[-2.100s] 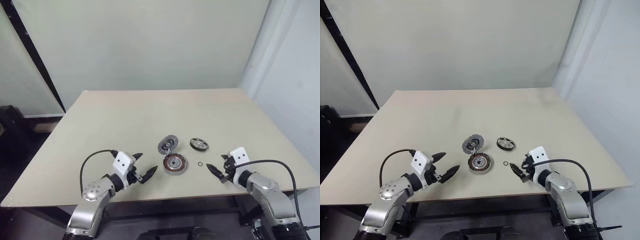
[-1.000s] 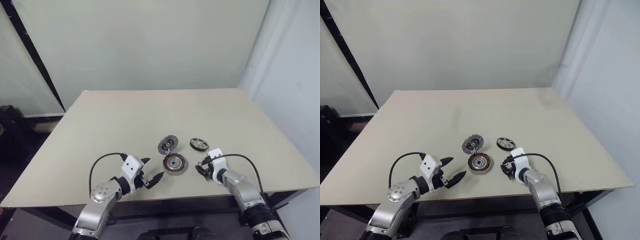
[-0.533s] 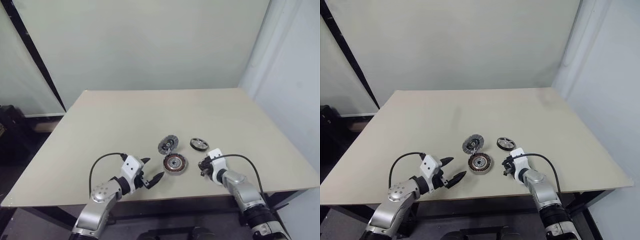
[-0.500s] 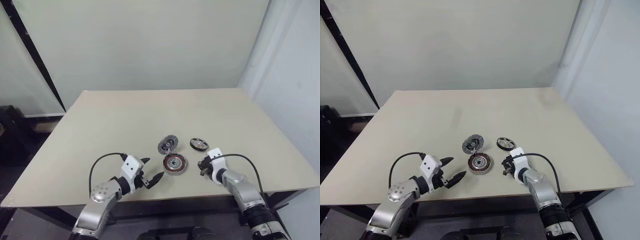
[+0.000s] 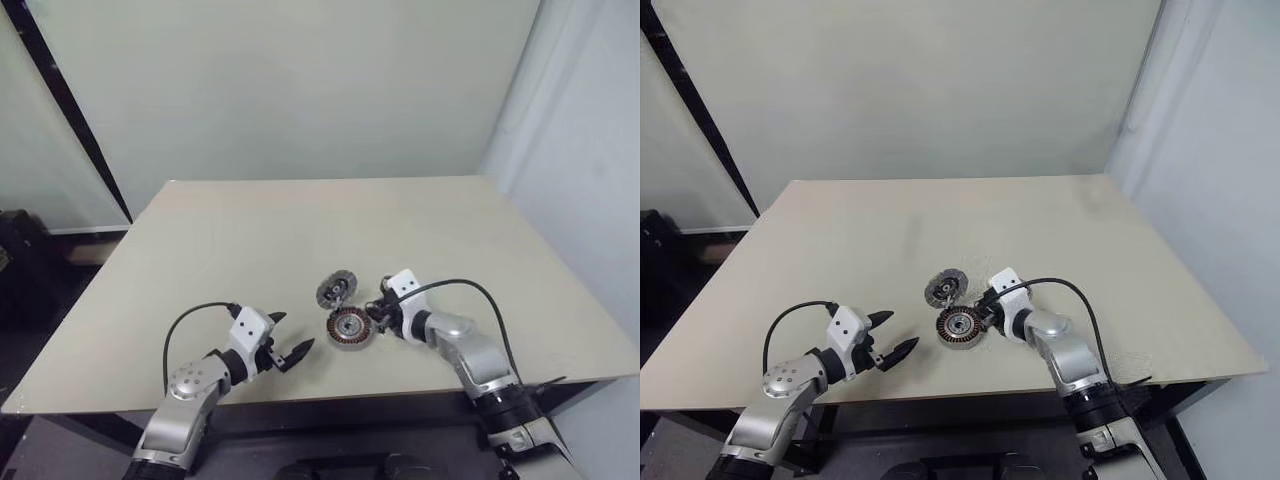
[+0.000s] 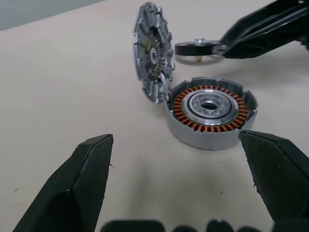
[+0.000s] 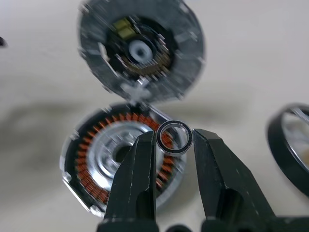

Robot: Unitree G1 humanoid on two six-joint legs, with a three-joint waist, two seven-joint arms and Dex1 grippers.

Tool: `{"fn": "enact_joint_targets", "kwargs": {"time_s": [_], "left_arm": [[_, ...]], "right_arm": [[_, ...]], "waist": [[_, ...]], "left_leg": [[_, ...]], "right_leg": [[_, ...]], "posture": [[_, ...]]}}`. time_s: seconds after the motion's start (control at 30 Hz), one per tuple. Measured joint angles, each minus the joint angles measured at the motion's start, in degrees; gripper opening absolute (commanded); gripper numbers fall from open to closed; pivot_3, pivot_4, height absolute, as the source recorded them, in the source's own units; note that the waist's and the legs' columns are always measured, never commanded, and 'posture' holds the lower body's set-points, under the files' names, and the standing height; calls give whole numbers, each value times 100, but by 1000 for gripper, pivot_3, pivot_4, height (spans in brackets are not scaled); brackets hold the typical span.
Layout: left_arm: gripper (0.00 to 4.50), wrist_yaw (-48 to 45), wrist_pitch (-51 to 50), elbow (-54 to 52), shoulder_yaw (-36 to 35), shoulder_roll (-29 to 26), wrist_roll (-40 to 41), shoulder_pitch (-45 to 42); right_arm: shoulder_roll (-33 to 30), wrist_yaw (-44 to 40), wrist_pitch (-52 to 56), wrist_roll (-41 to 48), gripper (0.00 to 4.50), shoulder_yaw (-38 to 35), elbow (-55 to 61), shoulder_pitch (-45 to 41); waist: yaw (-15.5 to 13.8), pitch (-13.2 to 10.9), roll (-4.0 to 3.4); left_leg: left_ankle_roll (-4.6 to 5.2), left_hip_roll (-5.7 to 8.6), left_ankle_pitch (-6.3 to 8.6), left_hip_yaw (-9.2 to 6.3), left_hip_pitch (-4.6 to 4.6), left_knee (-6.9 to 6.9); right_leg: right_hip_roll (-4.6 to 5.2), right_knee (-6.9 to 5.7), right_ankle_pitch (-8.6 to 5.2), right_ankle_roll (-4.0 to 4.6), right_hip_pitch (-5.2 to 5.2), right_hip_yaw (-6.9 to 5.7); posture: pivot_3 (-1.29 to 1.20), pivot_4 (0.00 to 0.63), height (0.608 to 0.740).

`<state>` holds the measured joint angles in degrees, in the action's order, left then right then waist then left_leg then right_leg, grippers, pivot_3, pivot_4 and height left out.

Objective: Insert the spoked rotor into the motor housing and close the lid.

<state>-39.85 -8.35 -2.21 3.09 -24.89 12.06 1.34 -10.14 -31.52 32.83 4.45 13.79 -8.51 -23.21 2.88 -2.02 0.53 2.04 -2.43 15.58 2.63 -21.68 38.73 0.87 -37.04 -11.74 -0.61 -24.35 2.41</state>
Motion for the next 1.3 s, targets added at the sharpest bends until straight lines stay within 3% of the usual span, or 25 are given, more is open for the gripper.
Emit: {"fn": "enact_joint_targets", "kwargs": {"time_s": [0.57,1.3], "left_arm": [[4500,-38,0,-7,11,1,-1,33],[4500,-32,0,-11,41,5,-5,39]], "right_arm": [[385,23,-298,-183,799,322,-915,-141],[422,-73,-339,-264,799,500,-1012,-124]], "waist": [[0,0,-1],[0,-1,-2]], "left_leg": [[-1,0,0,-1,0,-1],[-1,0,0,-1,0,-2]], "right_leg": [[0,-1,0,0,-1,-2],[0,-1,0,0,-2,-2]], "posture": [[0,0,740],[0,0,740]]}}
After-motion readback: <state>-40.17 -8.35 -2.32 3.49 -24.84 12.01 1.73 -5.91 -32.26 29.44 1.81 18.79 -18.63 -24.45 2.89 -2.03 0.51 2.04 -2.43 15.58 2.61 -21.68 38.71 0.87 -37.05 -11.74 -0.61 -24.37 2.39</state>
